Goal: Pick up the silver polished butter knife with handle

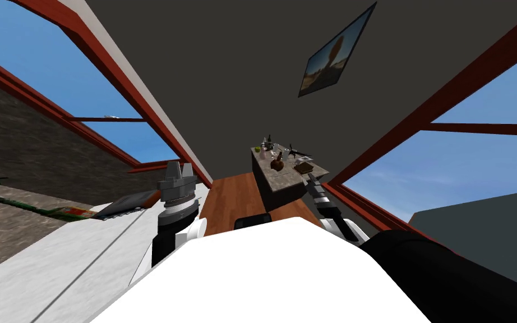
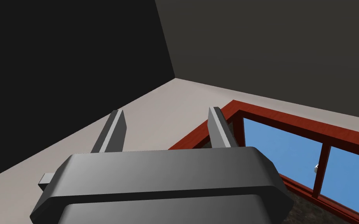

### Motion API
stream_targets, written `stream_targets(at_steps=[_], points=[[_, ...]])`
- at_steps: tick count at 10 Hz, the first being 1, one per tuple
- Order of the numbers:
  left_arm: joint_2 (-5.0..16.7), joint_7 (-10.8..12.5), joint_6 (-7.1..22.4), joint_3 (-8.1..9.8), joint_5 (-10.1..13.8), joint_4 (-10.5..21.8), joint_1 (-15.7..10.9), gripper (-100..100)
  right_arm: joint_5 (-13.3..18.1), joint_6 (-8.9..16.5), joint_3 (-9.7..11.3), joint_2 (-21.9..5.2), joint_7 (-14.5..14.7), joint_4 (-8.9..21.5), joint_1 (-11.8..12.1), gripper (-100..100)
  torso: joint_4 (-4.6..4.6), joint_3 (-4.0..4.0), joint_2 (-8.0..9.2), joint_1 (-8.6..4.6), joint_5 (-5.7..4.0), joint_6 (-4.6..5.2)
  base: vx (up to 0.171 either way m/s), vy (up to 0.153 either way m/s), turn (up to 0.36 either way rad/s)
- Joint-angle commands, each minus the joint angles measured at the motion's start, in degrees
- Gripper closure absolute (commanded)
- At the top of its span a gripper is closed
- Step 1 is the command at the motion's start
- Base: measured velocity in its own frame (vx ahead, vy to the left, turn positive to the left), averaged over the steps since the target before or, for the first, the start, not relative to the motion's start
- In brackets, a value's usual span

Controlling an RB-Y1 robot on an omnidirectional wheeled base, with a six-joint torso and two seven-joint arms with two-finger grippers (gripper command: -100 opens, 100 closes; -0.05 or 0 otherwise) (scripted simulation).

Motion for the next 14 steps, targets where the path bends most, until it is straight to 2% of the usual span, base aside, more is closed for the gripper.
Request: stream_targets(at_steps=[1,4,5,6,7,8,9,11,12,13,14], points=[[0.0,0.0,0.0,0.0,0.0,0.0,0.0,0,-0.17,-0.13,-0.95,-1.39,-0.65,1.96,0.58,-100,0.0,0.0,0.0,0.0,0.0,0.0,0.118,0.239,-0.022],[0.01,0.0,0.0,0.01,0.0,0.0,0.0,0,0.39,-0.81,-4.02,-5.88,-1.85,8.42,4.47,-100,0.02,0.04,0.06,-0.24,-0.06,0.0,0.172,0.253,-0.091],[0.0,0.0,0.0,0.0,0.0,0.0,0.01,0,0.39,-0.81,-4.02,-5.88,-1.85,8.83,4.47,-100,-0.02,-0.08,-0.14,-0.16,-0.05,-0.01,0.212,0.197,-0.042],[0.01,0.0,0.0,0.01,0.0,0.0,0.0,0,0.74,-0.9,-4.97,-7.3,-2.09,10.73,5.82,-100,-0.04,-0.1,-0.16,-0.38,-0.07,-0.03,0.222,0.174,-0.057],[0.01,0.0,0.0,0.01,0.0,0.0,0.01,0,0.74,-0.9,-4.97,-7.3,-2.09,11.31,5.82,-100,-0.04,-0.12,-0.22,-0.49,-0.11,-0.03,0.174,0.141,-0.036],[0.02,0.0,0.0,0.01,0.0,0.0,0.0,0,1.18,-0.93,-5.88,-8.69,-2.23,13.58,7.17,-100,-0.03,-0.06,-0.09,-0.64,-0.14,-0.03,0.183,0.112,-0.069],[0.02,0.0,0.0,0.02,0.0,0.0,0.0,0,1.18,-0.93,-5.88,-8.69,-2.23,13.85,7.17,-100,-0.02,-0.05,-0.09,-0.75,-0.16,-0.01,0.146,0.089,-0.045],[0.02,0.0,0.0,0.02,0.0,0.0,0.01,0,2.28,-0.79,-7.49,-11.3,-2.24,18.22,9.87,-100,-0.03,-0.08,-0.16,-0.7,-0.17,-0.02,0.244,0.155,-0.097],[0.02,0.0,0.0,0.02,0.0,0.0,0.01,0,2.28,-0.79,-7.49,-11.3,-2.24,19.11,9.87,-100,-0.07,-0.18,-0.31,-0.63,-0.14,-0.02,0.205,0.123,-0.046],[0.02,0.0,0.0,0.02,0.0,0.0,0.0,0,2.95,-0.61,-8.16,-12.5,-2.12,21.79,11.19,-100,-0.06,-0.14,-0.22,-0.75,-0.16,-0.06,0.239,0.125,-0.057],[0.02,0.0,0.0,0.02,0.0,0.0,0.01,0,2.95,-0.61,-8.16,-12.5,-2.12,21.79,11.19,-100,-0.06,-0.16,-0.28,-0.75,-0.16,-0.02,0.223,0.103,-0.048]])
